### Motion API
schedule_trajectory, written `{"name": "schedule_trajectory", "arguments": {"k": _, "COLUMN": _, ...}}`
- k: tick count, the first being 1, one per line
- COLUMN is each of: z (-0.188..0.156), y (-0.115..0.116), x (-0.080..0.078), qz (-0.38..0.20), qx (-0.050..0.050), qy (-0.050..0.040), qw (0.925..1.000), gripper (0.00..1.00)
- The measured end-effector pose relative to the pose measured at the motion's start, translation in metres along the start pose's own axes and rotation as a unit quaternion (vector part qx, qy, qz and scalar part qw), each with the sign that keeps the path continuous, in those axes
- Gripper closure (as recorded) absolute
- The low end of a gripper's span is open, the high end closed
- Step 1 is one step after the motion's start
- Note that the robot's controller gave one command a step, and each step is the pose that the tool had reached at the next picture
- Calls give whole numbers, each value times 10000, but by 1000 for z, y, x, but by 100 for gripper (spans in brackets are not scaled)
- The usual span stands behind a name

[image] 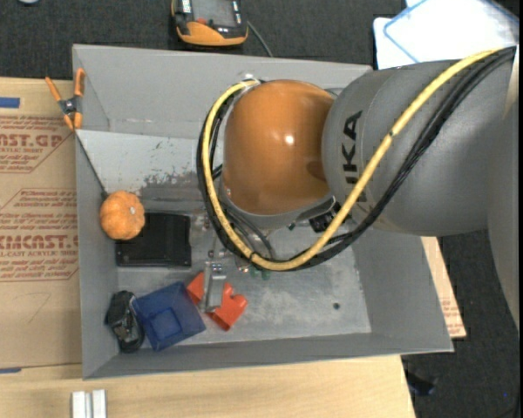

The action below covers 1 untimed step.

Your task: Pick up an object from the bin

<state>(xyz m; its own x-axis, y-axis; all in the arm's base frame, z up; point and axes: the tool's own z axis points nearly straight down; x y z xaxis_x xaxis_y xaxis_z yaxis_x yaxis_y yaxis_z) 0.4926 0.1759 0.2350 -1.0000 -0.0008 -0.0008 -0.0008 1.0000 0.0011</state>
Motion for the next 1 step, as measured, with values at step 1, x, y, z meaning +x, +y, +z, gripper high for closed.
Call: {"name": "schedule_trajectory", "arguments": {"k": 1, "z": 0, "y": 0, "x": 0, "qz": -1, "qx": 0, "qy": 0, "qw": 10000, "gripper": 0}}
